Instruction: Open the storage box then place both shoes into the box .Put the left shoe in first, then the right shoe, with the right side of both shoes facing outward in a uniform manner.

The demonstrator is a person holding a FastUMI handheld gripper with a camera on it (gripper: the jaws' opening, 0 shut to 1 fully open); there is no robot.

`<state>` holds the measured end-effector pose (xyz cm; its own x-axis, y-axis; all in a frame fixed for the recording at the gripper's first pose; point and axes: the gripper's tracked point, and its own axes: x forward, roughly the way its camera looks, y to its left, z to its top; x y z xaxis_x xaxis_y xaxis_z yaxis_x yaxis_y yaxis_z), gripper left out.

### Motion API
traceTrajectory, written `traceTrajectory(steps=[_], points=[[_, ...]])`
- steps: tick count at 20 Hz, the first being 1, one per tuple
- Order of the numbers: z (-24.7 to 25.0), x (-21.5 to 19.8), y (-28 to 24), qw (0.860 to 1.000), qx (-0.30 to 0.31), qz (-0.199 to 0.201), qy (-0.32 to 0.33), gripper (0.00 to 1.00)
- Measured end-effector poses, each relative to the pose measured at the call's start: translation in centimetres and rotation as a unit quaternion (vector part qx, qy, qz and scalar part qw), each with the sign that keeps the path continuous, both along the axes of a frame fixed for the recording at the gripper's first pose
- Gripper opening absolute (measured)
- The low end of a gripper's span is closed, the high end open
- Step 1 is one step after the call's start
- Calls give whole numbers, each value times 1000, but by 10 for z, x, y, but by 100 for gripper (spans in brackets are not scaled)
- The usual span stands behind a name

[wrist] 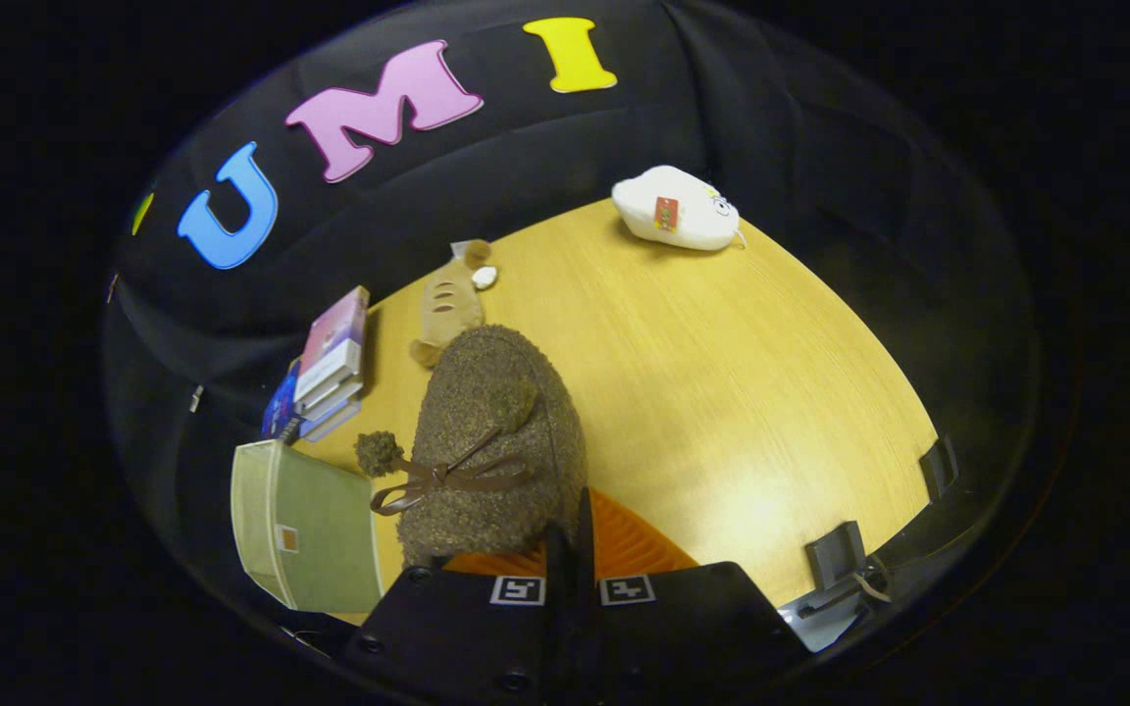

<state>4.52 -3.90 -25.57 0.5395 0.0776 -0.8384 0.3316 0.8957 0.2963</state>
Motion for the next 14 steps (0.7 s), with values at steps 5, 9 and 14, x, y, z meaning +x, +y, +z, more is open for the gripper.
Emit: traceTrajectory(steps=[5,9,14], points=[[66,10,112,998,57,17,-33,5],[85,20,200,994,83,57,-40,5],[86,35,283,991,108,75,-22,6]])
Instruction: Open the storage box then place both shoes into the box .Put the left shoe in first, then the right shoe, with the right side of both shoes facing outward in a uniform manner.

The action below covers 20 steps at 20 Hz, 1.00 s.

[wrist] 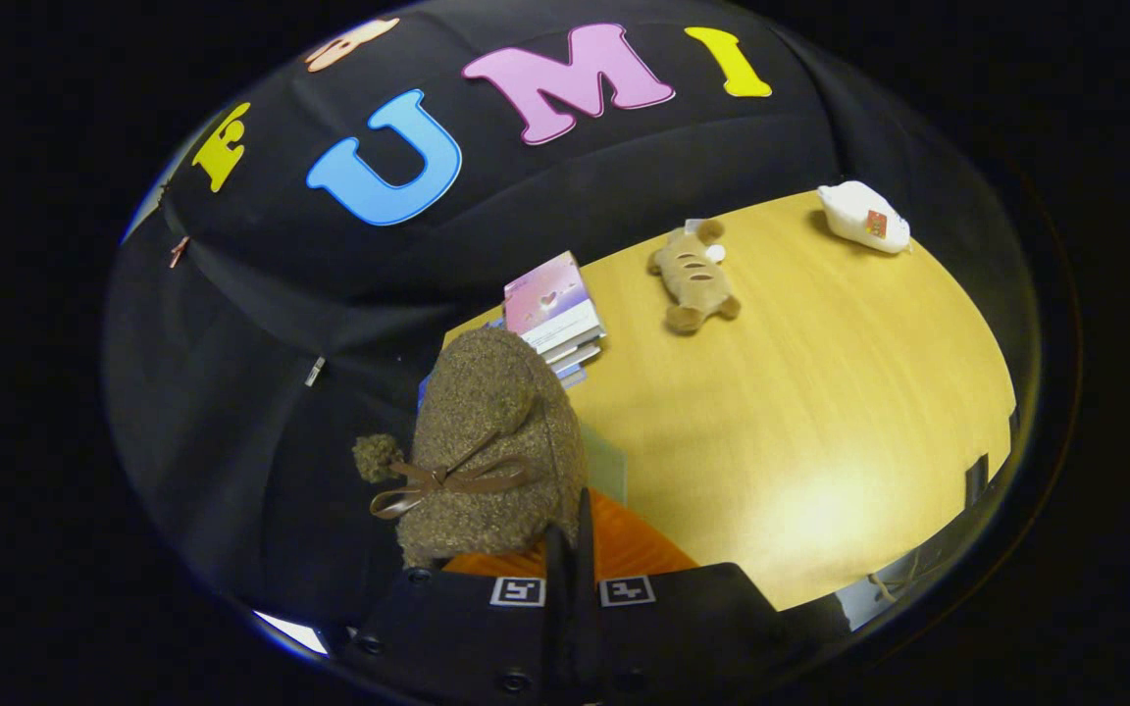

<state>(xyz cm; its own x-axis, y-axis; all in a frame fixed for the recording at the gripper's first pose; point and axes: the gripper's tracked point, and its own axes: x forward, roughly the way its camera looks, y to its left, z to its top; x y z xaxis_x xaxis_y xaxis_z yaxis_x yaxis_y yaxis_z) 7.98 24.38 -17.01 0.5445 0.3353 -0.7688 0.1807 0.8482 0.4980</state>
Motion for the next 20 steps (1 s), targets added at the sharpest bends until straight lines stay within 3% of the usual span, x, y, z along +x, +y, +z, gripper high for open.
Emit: traceTrajectory(steps=[8,11,12,14,16,20], points=[[-62,11,71,998,-20,19,50,5],[-76,5,85,997,-16,35,60,10],[-75,0,91,997,-5,42,64,21],[-71,-7,102,997,24,56,55,61],[-63,-12,95,997,14,64,27,100],[-34,-16,66,996,-13,84,-33,99]])
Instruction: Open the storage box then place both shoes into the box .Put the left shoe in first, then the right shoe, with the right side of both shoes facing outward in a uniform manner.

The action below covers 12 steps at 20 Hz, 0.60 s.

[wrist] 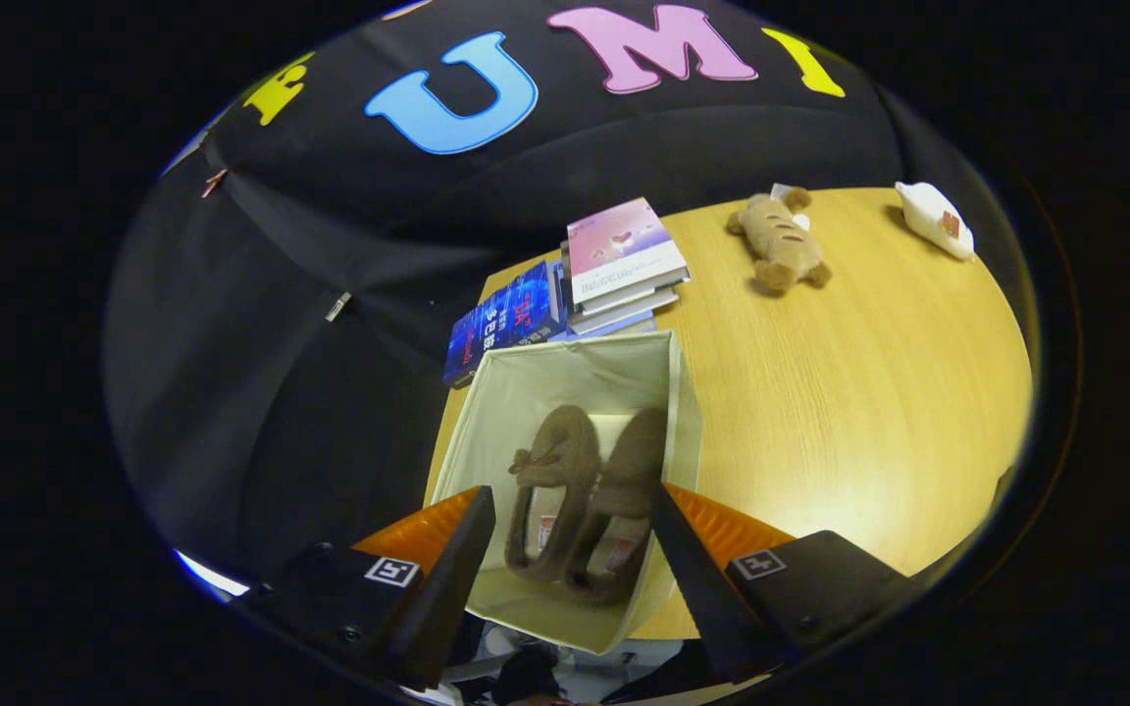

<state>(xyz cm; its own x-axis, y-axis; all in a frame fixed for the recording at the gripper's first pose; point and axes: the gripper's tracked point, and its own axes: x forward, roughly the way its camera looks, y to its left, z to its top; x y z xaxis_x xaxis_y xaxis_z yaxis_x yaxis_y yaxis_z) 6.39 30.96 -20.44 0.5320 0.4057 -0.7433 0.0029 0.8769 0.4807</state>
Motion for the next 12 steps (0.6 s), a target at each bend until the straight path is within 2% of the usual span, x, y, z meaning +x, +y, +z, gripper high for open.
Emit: traceTrajectory(steps=[7,12], points=[[59,11,-92,994,-24,-3,-105,99],[98,21,-179,977,-70,-21,-200,99]])
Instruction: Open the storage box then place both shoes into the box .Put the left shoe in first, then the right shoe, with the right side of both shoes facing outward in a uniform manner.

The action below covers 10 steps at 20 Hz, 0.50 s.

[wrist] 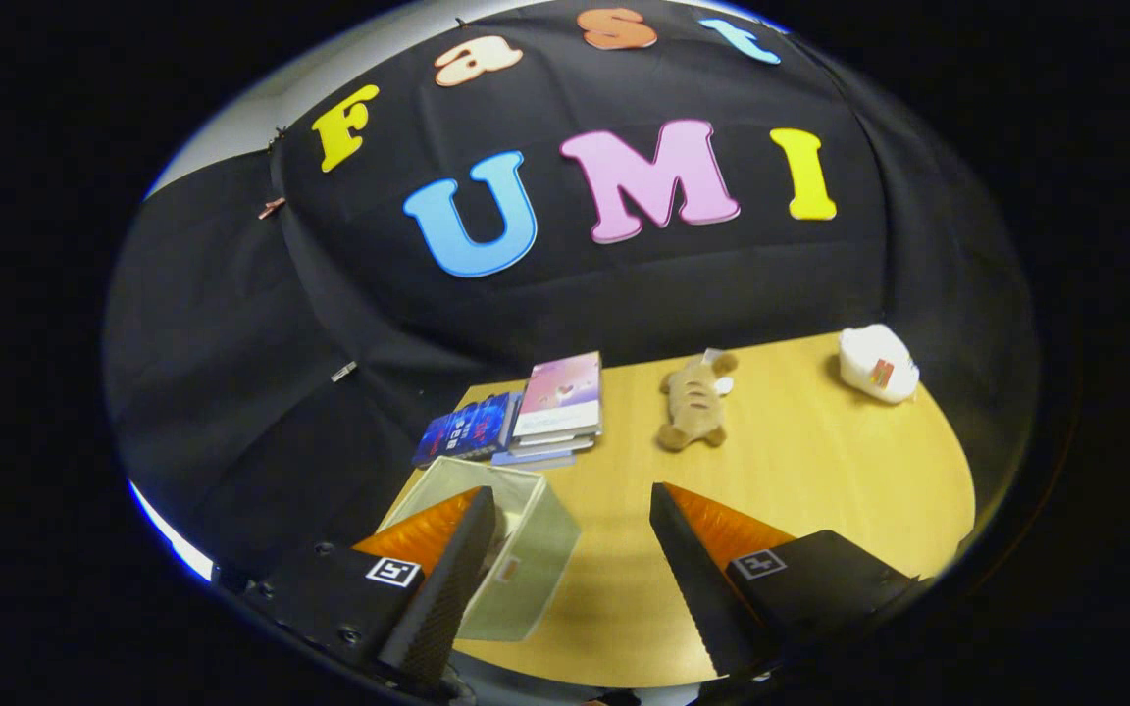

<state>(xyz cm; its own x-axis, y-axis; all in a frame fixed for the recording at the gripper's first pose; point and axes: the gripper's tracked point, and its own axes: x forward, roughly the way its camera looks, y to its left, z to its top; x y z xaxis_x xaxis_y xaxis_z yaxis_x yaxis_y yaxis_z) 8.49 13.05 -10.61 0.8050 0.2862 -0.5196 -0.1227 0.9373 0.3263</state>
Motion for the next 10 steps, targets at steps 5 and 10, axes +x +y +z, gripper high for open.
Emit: traceTrajectory(steps=[5,10], points=[[35,8,-80,992,-68,-17,-102,98],[72,2,-122,974,-91,-20,-207,98]])
